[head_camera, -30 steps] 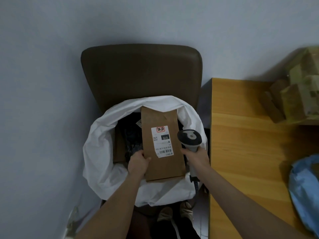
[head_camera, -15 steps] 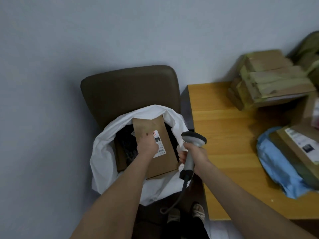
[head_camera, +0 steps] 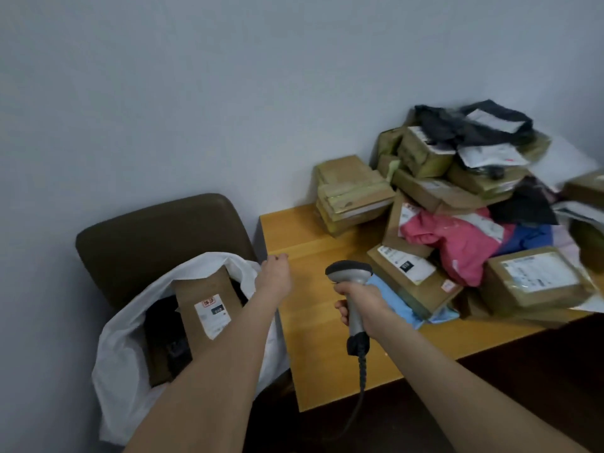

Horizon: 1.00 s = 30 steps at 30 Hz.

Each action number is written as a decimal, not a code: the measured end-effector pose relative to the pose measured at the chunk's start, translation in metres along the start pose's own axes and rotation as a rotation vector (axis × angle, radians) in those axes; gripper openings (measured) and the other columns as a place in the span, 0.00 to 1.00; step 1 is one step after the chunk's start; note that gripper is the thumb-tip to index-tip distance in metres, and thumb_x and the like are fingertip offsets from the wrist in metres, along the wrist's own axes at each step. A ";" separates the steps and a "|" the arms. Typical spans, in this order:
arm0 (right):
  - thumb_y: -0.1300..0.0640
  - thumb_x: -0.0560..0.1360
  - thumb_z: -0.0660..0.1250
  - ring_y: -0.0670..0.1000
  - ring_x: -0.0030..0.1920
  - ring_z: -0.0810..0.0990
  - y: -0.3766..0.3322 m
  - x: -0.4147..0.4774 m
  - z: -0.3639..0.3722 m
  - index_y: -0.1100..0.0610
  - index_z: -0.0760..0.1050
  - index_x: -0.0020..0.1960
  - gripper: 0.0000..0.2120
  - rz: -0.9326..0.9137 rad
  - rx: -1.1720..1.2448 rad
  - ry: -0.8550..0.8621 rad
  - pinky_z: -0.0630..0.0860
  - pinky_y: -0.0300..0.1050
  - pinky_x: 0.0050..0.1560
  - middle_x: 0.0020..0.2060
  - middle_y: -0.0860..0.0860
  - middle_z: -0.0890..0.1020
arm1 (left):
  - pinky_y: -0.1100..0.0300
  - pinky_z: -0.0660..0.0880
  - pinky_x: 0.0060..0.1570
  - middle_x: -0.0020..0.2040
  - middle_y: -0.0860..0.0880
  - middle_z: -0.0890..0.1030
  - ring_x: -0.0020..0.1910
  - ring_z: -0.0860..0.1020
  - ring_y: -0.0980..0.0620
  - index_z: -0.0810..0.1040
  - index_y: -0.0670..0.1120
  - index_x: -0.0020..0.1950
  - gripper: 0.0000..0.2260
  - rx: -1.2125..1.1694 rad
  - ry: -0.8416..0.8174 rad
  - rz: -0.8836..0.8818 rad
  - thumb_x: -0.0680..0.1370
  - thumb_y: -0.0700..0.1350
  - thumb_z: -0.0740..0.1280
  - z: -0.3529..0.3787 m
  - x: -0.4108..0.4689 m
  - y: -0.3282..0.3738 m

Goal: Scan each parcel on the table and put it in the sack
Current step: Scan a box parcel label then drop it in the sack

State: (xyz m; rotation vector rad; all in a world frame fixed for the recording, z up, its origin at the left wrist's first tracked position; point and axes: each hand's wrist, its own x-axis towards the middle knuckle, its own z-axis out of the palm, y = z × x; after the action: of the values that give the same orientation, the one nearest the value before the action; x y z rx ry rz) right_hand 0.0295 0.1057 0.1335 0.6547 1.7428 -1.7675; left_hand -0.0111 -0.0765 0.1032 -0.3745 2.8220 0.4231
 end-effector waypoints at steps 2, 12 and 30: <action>0.61 0.76 0.69 0.51 0.21 0.71 -0.003 -0.009 -0.043 0.66 0.76 0.46 0.07 -0.029 -0.020 0.037 0.71 0.42 0.25 0.23 0.56 0.76 | 0.49 0.72 0.60 0.70 0.42 0.66 0.67 0.68 0.42 0.60 0.45 0.76 0.25 0.010 -0.010 0.030 0.79 0.38 0.62 0.004 -0.012 0.044; 0.62 0.70 0.71 0.53 0.20 0.71 -0.025 -0.016 -0.205 0.63 0.75 0.34 0.08 -0.163 -0.005 0.234 0.71 0.45 0.29 0.19 0.54 0.75 | 0.51 0.70 0.62 0.68 0.42 0.68 0.66 0.71 0.42 0.65 0.45 0.73 0.25 -0.132 -0.036 0.096 0.77 0.46 0.66 0.032 -0.044 0.205; 0.64 0.72 0.71 0.50 0.20 0.74 -0.194 0.113 -0.206 0.65 0.75 0.38 0.07 -0.261 0.009 0.140 0.73 0.41 0.24 0.23 0.56 0.78 | 0.48 0.65 0.69 0.72 0.41 0.65 0.71 0.64 0.41 0.59 0.44 0.76 0.30 -0.503 0.292 -0.270 0.78 0.50 0.67 -0.012 0.123 0.233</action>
State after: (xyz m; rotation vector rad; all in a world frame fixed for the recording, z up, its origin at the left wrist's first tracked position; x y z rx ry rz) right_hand -0.1954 0.3034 0.1883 0.5879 1.9924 -1.9442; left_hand -0.1956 0.1091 0.1364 -0.9743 2.8401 1.0962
